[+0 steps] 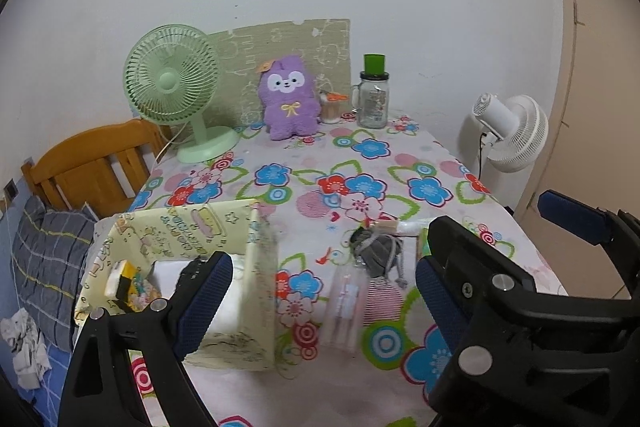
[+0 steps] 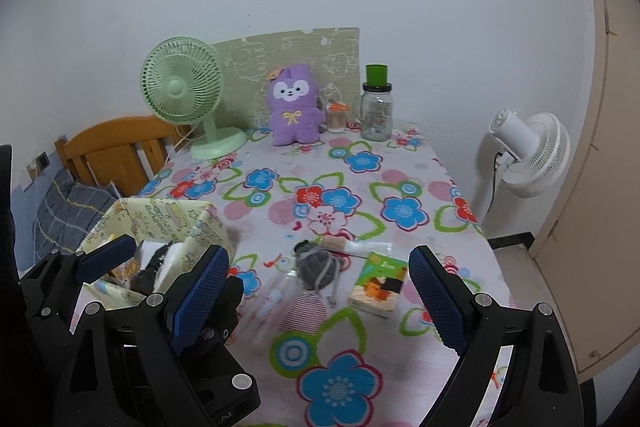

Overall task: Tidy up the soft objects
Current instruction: 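Move both open tools back over the grey pouch and green tissue box, then grasp the green tissue box with the right tool while the left tool grasps the grey pouch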

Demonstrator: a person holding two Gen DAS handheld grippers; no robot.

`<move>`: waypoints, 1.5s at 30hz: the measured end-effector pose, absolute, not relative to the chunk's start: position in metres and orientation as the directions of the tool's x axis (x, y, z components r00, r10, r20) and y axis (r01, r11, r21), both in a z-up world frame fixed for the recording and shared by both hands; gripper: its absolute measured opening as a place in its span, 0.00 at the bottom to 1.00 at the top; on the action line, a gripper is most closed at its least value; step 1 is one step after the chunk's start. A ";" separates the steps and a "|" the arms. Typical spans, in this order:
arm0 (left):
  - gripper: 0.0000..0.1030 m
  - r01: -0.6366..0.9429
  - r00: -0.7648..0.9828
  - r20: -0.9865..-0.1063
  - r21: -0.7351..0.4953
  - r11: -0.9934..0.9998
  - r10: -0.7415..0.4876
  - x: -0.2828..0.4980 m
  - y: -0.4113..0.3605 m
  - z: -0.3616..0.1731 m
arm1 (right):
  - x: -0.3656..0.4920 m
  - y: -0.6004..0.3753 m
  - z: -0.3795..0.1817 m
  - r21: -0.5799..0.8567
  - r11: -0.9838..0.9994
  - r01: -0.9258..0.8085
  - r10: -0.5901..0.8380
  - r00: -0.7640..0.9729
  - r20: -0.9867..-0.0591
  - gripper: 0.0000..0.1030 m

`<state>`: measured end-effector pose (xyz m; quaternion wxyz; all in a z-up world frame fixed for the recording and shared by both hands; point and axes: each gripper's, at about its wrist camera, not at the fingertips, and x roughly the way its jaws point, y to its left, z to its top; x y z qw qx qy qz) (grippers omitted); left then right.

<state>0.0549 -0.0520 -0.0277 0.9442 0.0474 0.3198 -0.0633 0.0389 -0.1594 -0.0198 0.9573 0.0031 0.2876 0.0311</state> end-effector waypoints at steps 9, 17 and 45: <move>0.91 0.198 0.772 -0.621 0.030 0.980 -0.137 0.057 -0.078 -0.042 | 0.040 -0.189 -0.033 0.046 0.999 -0.025 0.047 0.823 -0.566 0.91; 0.91 0.228 0.739 -0.654 0.016 0.974 -0.162 0.076 -0.095 -0.067 | 0.057 -0.208 -0.057 0.067 0.998 0.003 0.037 0.805 -0.592 0.91; 0.91 0.245 0.651 -0.750 0.061 0.968 -0.117 0.151 -0.113 -0.126 | 0.133 -0.227 -0.118 0.075 0.993 0.092 -0.012 0.708 -0.706 0.90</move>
